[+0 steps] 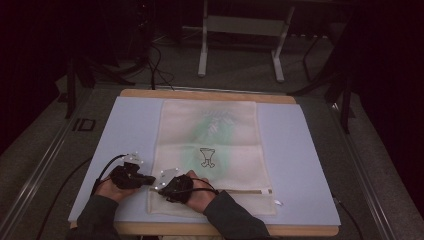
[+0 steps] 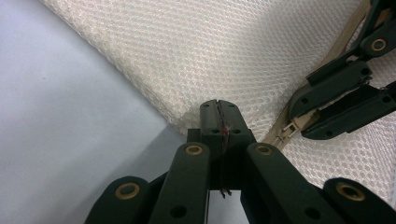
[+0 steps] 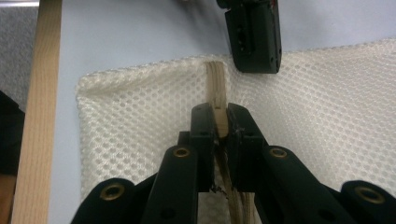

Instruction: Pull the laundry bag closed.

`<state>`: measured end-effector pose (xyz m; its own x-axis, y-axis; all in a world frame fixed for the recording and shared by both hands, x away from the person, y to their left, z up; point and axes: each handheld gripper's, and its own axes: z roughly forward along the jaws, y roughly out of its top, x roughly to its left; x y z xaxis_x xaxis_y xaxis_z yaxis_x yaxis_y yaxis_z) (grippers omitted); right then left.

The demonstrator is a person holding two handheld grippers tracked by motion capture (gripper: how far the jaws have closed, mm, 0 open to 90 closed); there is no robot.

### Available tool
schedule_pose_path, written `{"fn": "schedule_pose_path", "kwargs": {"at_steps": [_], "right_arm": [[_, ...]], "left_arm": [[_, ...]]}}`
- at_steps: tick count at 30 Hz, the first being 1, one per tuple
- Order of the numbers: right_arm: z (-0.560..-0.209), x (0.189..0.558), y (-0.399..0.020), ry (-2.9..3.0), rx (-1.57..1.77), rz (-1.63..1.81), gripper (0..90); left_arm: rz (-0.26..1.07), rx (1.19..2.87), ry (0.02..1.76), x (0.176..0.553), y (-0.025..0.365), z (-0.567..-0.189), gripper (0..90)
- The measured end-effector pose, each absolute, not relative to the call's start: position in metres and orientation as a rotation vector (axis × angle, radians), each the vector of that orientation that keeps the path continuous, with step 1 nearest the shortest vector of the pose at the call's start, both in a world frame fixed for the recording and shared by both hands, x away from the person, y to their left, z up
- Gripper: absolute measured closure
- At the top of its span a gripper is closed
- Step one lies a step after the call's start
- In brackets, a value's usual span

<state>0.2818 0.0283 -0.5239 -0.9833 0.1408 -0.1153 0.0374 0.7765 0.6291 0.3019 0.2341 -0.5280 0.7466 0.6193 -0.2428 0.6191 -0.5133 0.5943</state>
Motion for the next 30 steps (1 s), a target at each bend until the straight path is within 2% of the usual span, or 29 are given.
{"fn": "schedule_pose_path", "kwargs": {"at_steps": [30], "right_arm": [[-0.515,0.276,0.013,2.821,0.112,0.911,82.2]], "left_arm": [[-0.006,2.253,0.935,0.302,0.234,-0.528,90.0]]}}
